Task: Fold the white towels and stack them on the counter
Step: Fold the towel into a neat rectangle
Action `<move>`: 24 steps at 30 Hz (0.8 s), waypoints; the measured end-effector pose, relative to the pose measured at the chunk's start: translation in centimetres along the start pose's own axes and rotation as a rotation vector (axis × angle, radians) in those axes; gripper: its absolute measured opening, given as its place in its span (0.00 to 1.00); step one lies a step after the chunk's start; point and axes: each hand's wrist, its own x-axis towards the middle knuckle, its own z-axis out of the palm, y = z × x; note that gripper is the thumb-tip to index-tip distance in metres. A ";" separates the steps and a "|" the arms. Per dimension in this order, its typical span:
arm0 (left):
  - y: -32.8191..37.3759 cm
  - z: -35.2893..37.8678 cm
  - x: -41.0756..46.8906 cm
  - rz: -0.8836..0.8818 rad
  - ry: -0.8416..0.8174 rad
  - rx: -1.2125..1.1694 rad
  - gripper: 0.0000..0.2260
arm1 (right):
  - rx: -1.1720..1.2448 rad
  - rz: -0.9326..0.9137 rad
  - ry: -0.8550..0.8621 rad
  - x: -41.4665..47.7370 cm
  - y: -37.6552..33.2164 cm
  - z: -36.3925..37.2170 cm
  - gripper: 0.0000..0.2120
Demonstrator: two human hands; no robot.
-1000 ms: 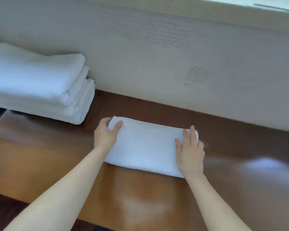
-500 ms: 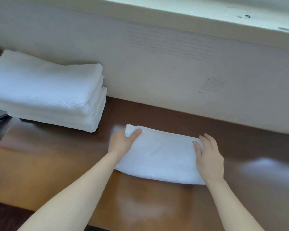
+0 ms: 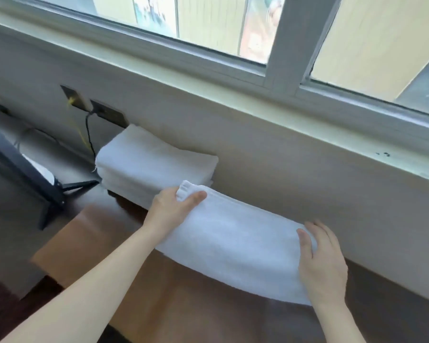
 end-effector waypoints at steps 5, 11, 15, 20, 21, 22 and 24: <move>0.7 -9.1 4.0 0.079 0.079 -0.039 0.31 | 0.059 -0.098 0.029 1.8 -9.9 2.2 0.16; -1.1 -18.7 14.2 0.125 0.093 -0.041 0.30 | 0.027 -0.130 0.063 5.1 -21.1 8.9 0.17; -1.7 -22.5 20.5 0.144 0.075 0.006 0.30 | -0.046 -0.068 0.001 7.3 -26.2 13.0 0.17; -2.6 -22.2 25.3 0.093 0.012 0.080 0.24 | -0.226 0.048 -0.081 9.0 -28.0 16.9 0.20; -3.0 -21.6 25.9 0.081 -0.007 0.105 0.24 | -0.262 0.082 -0.099 9.0 -27.8 17.4 0.20; -3.6 -20.9 26.4 0.080 -0.021 0.115 0.23 | -0.298 0.113 -0.117 8.9 -27.6 17.7 0.20; -4.3 -19.8 26.6 0.080 -0.033 0.116 0.26 | -0.355 0.154 -0.141 8.5 -27.0 18.1 0.21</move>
